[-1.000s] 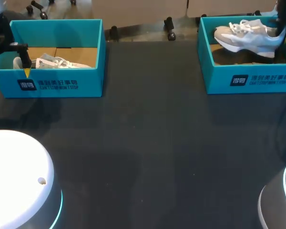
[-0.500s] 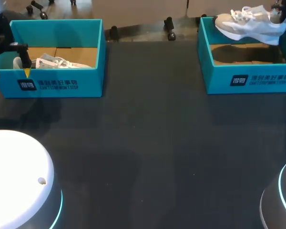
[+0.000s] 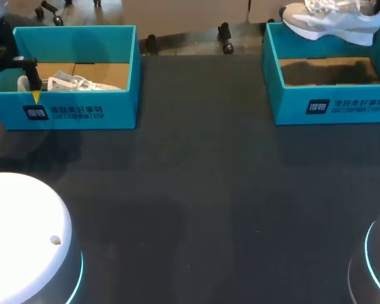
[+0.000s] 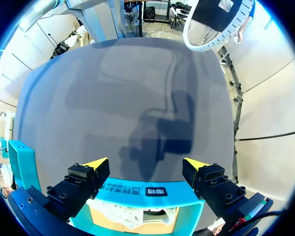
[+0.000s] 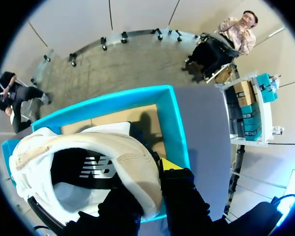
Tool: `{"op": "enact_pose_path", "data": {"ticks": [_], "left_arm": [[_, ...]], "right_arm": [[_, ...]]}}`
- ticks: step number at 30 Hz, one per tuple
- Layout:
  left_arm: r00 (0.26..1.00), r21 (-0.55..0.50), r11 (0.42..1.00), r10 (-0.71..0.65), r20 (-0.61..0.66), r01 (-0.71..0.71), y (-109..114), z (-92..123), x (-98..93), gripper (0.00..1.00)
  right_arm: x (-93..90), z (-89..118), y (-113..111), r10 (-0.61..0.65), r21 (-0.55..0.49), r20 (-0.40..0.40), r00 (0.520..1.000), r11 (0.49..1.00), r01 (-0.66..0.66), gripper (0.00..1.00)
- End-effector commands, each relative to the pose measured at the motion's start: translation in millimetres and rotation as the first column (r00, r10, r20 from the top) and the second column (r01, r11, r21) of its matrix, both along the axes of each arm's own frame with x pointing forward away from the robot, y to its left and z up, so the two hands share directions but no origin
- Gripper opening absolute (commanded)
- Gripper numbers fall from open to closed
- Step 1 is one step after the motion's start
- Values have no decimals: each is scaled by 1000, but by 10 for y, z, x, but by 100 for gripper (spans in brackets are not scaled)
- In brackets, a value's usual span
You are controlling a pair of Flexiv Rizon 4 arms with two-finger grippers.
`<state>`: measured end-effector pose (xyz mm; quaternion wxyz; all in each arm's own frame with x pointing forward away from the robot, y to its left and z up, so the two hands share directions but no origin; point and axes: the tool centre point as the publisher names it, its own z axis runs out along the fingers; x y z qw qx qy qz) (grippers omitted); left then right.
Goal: Take the shoe out of the shoebox, open the shoe tongue, remove and reinsert the insole, then place the shoe into the shoebox
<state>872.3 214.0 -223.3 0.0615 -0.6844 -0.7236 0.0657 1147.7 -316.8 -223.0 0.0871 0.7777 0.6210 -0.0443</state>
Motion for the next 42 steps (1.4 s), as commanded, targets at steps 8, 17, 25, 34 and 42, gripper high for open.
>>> {"op": "enact_pose_path", "data": {"ticks": [8, 17, 25, 34, 42], "left_arm": [[1000, 3, 1000, 0, 4, 0, 1, 1, -17, 100], [1000, 3, 1000, 0, 4, 0, 1, 1, -17, 100], [1000, 3, 1000, 0, 4, 0, 1, 1, -17, 100], [1000, 3, 1000, 0, 4, 0, 1, 1, -17, 100], [1000, 3, 1000, 0, 4, 0, 1, 1, -17, 100]], "right_arm": [[-366, 458, 281, 32, -59, 160, 987, 998, -23, 0], [-623, 645, 574, 71, -69, 200, 977, 996, -58, 0], [-909, 784, 854, 93, -85, 211, 973, 993, -77, 0], [-1273, 879, 1165, 95, -112, 205, 974, 991, -73, 0], [-1745, 937, 1517, 58, -117, 209, 976, 993, -34, 0]]}}
